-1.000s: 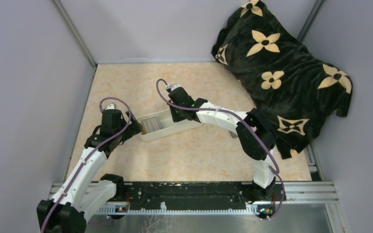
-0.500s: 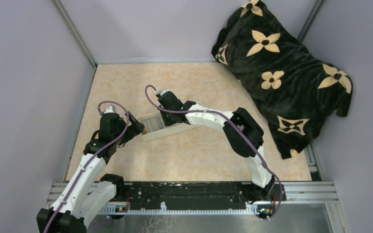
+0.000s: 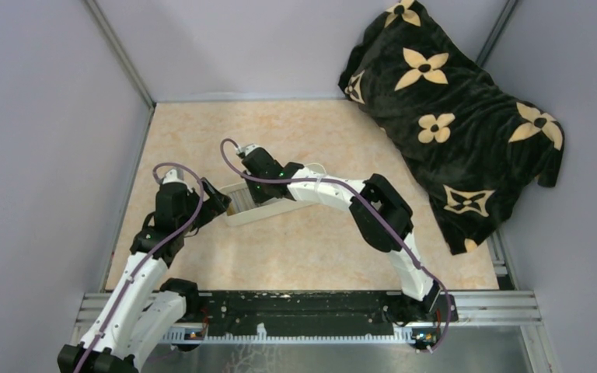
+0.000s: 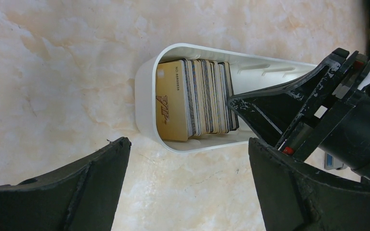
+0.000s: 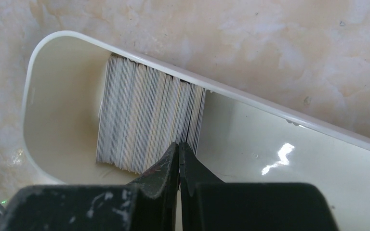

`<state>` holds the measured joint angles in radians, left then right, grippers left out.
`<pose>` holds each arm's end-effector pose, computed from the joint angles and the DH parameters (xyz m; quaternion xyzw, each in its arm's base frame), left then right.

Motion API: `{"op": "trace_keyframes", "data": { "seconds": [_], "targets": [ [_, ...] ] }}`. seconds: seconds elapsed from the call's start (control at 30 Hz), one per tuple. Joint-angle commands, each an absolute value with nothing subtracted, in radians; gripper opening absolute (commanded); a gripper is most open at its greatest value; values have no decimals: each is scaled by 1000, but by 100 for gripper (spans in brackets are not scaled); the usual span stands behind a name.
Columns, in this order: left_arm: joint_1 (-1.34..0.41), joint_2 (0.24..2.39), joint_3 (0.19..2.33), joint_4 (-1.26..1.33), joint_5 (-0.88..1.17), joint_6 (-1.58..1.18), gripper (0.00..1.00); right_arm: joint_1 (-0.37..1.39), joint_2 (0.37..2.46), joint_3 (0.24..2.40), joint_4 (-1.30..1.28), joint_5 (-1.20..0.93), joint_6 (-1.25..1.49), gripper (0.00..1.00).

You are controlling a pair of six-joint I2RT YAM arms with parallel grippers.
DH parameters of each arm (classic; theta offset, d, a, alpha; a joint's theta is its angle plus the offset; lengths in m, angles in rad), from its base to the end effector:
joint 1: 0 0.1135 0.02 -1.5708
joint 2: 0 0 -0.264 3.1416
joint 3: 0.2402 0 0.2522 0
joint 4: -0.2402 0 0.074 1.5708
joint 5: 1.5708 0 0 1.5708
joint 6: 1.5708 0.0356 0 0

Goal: Take the credit cards out of the card holder

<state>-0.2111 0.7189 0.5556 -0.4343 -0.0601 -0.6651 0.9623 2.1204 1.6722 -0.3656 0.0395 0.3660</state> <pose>0.1602 -0.0321 0.2451 -0.2125 0.8577 -0.1742 0.4345 0.2755 0.3930 0.2069 -0.2659 0.8902 0.2133 0.3022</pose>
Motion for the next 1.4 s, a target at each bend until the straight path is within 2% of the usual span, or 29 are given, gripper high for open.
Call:
{"op": "trace_keyframes", "data": {
  "seconds": [0.0,0.73,1.37],
  "targets": [
    [-204,694,542,-423,-48,-652,97,979,2130,1732,-355,29,357,4],
    [-204,731,544,-382,-45,-620,97,908,2099,1734,-375,72,328,2],
    [-205,761,631,-401,-2,-618,98,907,2213,1811,-386,51,309,2]
  ]
}}
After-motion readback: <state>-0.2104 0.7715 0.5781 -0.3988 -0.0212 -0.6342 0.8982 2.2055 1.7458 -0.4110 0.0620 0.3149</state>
